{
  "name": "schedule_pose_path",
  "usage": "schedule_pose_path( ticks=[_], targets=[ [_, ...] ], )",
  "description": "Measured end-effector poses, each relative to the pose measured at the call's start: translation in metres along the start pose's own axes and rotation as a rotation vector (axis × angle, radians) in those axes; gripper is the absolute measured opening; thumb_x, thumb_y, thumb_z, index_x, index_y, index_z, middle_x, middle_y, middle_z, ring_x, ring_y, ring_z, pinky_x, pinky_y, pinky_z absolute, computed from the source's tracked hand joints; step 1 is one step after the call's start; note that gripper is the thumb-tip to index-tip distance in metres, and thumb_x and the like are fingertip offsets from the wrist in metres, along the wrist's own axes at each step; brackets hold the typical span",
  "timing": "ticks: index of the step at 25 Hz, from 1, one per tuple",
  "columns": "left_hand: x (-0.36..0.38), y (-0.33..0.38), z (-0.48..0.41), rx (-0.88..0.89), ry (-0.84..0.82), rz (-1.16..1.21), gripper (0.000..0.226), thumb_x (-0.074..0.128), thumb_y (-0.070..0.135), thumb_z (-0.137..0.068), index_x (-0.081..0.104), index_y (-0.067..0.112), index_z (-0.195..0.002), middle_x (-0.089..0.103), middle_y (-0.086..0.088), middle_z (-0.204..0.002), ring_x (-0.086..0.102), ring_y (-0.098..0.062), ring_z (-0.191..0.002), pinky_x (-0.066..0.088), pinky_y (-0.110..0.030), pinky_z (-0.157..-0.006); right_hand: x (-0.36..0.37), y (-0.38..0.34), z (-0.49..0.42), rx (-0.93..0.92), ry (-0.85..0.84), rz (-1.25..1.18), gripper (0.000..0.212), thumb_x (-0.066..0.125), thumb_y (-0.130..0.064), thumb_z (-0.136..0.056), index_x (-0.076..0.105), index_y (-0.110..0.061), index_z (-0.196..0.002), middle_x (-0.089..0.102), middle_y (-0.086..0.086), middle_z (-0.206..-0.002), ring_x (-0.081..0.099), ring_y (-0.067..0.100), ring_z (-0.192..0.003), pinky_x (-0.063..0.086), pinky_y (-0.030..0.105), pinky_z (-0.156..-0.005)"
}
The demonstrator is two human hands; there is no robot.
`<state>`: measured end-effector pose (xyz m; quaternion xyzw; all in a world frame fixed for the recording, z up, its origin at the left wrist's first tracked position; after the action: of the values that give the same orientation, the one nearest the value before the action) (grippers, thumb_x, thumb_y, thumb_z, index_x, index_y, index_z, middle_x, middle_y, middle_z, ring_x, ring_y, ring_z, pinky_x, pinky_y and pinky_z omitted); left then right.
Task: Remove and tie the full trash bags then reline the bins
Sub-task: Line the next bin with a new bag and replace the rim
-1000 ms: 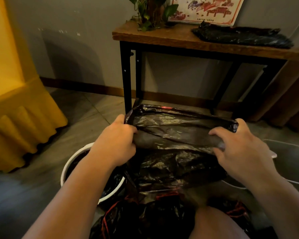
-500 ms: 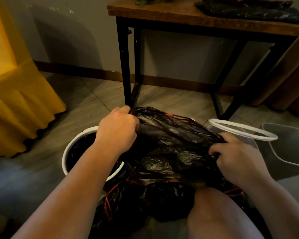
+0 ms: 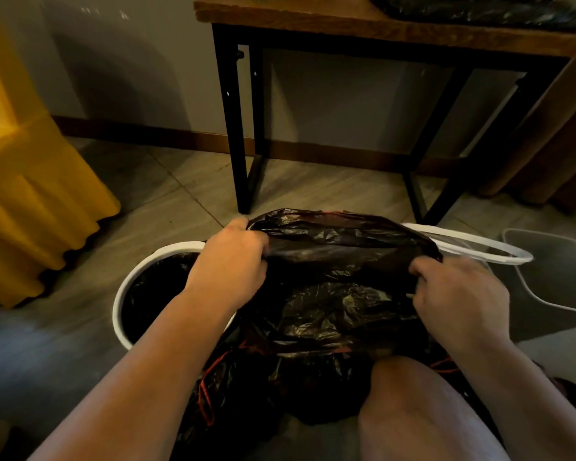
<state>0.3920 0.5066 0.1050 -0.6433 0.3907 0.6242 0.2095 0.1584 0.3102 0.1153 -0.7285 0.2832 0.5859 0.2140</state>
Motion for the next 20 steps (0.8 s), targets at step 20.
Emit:
schedule_pose_path(
  ticks=[20],
  targets=[
    [-0.001, -0.024, -0.003, -0.027, 0.079, 0.233, 0.03, 0.081, 0.02, -0.082, 0.074, 0.027, -0.111, 0.069, 0.001, -0.106, 0.064, -0.024, -0.102, 0.05, -0.032, -0.082, 0.013, -0.001, 0.002, 0.082, -0.054, -0.131, 0.028, 0.063, -0.019, -0.091, 0.072, -0.025, -0.117, 0.046, 0.009, -0.135, 0.047, 0.019, -0.076, 0.051, 0.036, -0.062]
  ],
)
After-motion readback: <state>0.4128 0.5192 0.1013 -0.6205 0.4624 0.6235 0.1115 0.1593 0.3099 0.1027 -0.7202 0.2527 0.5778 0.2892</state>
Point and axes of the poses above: each hand's wrist, its own z-axis away from the middle knuckle, its own x-axis out of the palm, y = z × x, the point moved 2 cm from there along -z, towards the middle knuckle
